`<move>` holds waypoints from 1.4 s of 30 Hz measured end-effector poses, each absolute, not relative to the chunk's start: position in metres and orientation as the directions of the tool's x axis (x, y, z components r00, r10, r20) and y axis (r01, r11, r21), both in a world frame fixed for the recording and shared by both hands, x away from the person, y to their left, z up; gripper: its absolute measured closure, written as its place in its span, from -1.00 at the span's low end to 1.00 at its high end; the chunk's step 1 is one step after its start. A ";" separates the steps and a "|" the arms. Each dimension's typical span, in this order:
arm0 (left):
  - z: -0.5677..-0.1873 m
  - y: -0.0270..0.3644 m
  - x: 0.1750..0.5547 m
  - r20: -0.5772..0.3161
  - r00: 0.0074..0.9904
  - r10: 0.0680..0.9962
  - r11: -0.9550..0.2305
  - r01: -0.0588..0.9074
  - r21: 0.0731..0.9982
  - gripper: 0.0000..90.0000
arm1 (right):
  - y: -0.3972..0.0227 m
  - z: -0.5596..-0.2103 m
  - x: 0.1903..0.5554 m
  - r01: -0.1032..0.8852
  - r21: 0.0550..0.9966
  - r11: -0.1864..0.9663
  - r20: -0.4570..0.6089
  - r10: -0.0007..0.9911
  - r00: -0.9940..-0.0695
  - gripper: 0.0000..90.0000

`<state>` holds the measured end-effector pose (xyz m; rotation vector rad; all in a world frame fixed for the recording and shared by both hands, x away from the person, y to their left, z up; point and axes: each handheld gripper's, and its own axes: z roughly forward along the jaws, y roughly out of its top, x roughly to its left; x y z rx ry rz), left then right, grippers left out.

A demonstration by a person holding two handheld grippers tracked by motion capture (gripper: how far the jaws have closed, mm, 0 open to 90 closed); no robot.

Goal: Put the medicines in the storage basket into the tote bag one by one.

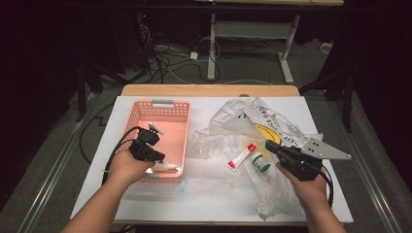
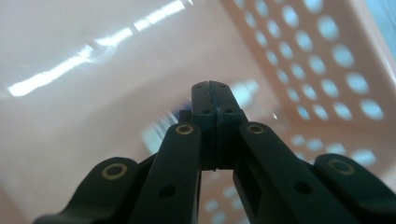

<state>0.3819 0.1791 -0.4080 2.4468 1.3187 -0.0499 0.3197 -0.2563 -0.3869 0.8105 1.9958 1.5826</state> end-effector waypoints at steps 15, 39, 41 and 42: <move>-0.420 0.177 0.403 -0.143 0.554 0.820 -0.502 0.816 0.287 0.95 | -0.255 -0.386 0.318 0.158 0.974 0.162 0.002 0.694 -0.720 1.00; -0.408 0.195 0.444 -0.161 0.498 0.852 -0.349 0.769 0.536 -0.30 | -0.255 -0.389 0.320 0.164 0.972 0.170 0.001 0.692 -0.722 1.00; -0.408 0.196 0.447 -0.166 0.456 0.874 -0.306 0.783 0.541 -0.56 | -0.255 -0.389 0.320 0.167 0.972 0.168 0.004 0.694 -0.720 1.00; -0.410 0.197 0.450 -0.182 0.438 0.880 -0.284 0.795 0.537 -0.76 | -0.254 -0.389 0.320 0.170 0.971 0.167 0.007 0.694 -0.720 1.00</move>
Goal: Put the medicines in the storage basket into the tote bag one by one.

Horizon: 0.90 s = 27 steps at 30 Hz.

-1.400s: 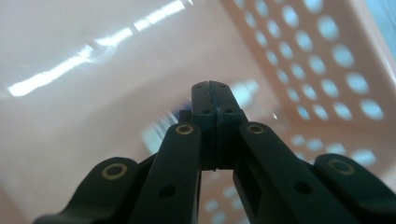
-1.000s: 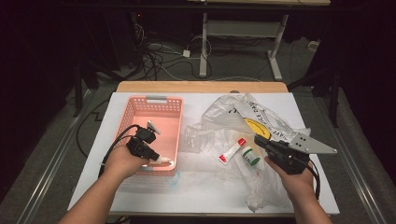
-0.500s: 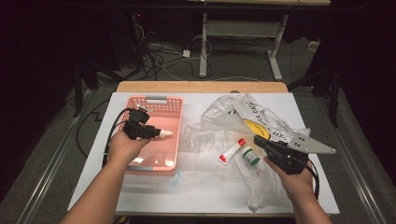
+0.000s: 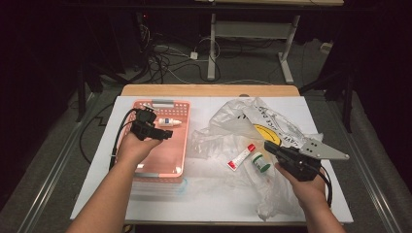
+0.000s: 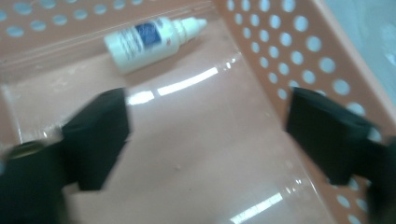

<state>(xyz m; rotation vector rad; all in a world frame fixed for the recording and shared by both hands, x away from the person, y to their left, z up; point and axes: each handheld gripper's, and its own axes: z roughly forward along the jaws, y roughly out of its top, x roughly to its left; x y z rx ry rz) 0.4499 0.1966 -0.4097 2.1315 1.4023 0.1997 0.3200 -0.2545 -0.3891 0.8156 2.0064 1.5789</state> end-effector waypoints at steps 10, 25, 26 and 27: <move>-0.423 0.191 0.485 -0.185 0.317 0.930 -0.184 0.839 0.512 -1.00 | -0.255 -0.390 0.321 0.170 0.970 0.171 0.003 0.696 -0.718 1.00; -0.443 0.163 0.530 -0.166 0.211 0.963 -0.109 0.873 0.476 -1.00 | -0.258 -0.392 0.323 0.178 0.969 0.169 0.009 0.702 -0.712 1.00; -0.445 0.163 0.531 -0.167 0.205 0.964 -0.105 0.876 0.470 -1.00 | -0.258 -0.392 0.323 0.175 0.970 0.171 0.005 0.702 -0.712 1.00; -0.446 0.163 0.532 -0.165 0.197 0.966 -0.100 0.879 0.467 -1.00 | -0.259 -0.393 0.323 0.178 0.969 0.170 0.007 0.703 -0.711 1.00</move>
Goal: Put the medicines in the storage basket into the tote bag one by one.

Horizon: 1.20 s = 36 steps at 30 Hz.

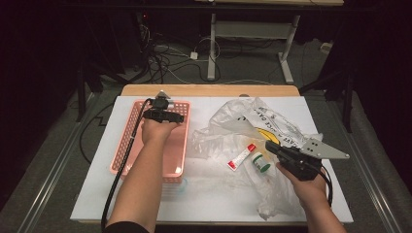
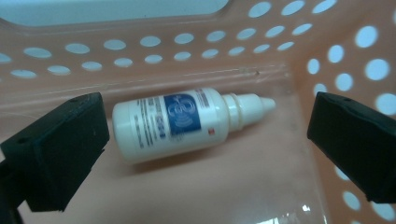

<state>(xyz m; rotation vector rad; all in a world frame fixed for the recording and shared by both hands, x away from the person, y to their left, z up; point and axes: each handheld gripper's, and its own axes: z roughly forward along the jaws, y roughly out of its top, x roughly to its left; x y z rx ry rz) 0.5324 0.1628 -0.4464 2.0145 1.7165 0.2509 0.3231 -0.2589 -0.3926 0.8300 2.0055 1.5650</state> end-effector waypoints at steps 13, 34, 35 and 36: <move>-0.462 0.156 0.535 -0.142 0.168 0.976 -0.096 0.907 0.409 -0.90 | -0.260 -0.392 0.322 0.173 0.970 0.171 0.002 0.705 -0.709 1.00; -0.455 0.163 0.515 -0.163 0.215 0.963 -0.140 0.916 0.377 -0.87 | -0.259 -0.390 0.321 0.169 0.971 0.172 -0.001 0.705 -0.709 1.00; -0.454 0.164 0.512 -0.165 0.222 0.961 -0.147 0.914 0.378 -0.87 | -0.259 -0.390 0.321 0.167 0.970 0.177 -0.006 0.703 -0.711 1.00; -0.452 0.165 0.509 -0.169 0.230 0.958 -0.152 0.912 0.380 -0.87 | -0.258 -0.391 0.321 0.168 0.970 0.177 -0.005 0.703 -0.711 1.00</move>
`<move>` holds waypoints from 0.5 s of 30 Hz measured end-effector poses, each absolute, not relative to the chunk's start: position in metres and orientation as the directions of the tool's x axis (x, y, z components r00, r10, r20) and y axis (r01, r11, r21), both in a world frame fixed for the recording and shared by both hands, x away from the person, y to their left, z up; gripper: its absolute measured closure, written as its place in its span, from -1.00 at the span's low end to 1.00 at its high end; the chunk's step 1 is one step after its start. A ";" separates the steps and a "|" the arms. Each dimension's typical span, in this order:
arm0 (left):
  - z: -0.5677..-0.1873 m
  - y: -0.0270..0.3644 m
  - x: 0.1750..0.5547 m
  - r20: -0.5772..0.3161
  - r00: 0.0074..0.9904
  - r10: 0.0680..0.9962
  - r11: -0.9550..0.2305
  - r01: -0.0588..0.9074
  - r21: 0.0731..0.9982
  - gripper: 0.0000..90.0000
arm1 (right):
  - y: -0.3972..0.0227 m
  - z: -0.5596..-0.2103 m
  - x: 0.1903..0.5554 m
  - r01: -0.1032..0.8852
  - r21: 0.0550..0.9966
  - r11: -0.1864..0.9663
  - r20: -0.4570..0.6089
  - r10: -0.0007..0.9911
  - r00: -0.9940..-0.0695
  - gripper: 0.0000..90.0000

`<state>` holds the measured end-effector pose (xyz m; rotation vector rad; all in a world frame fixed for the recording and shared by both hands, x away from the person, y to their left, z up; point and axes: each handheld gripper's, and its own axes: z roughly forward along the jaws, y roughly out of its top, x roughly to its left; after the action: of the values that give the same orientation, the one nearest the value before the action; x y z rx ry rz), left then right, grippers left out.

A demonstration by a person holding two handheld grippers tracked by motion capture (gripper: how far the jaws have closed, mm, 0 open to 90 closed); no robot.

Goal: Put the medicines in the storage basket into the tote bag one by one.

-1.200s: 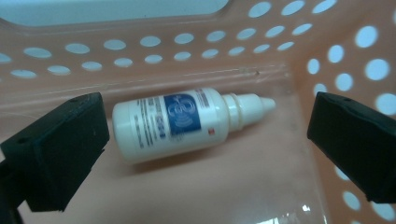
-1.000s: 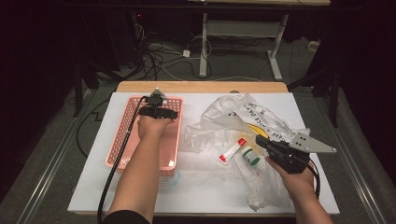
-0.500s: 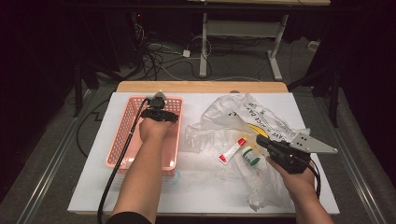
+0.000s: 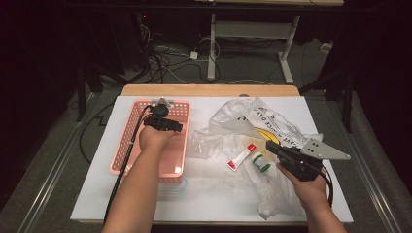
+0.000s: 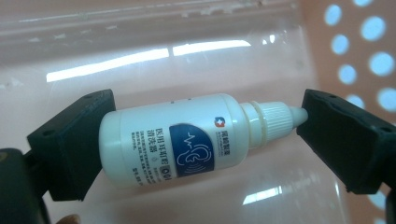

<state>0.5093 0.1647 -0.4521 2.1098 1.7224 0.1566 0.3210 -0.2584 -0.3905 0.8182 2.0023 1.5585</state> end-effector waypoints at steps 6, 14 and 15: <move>-0.444 0.166 0.492 -0.169 0.267 0.949 -0.187 0.906 0.380 -0.87 | -0.256 -0.391 0.321 0.163 0.970 0.182 -0.011 0.700 -0.714 1.00; -0.430 0.171 0.470 -0.152 0.309 0.939 -0.230 0.892 0.390 -0.87 | -0.255 -0.391 0.321 0.168 0.968 0.184 -0.008 0.698 -0.717 1.00; -0.429 0.172 0.467 -0.150 0.312 0.938 -0.233 0.889 0.394 -0.87 | -0.255 -0.391 0.320 0.169 0.968 0.184 -0.008 0.697 -0.717 1.00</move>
<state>0.4670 0.1722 -0.4286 2.1796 1.6250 0.1641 0.3204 -0.2551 -0.3915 0.8106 2.0138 1.5553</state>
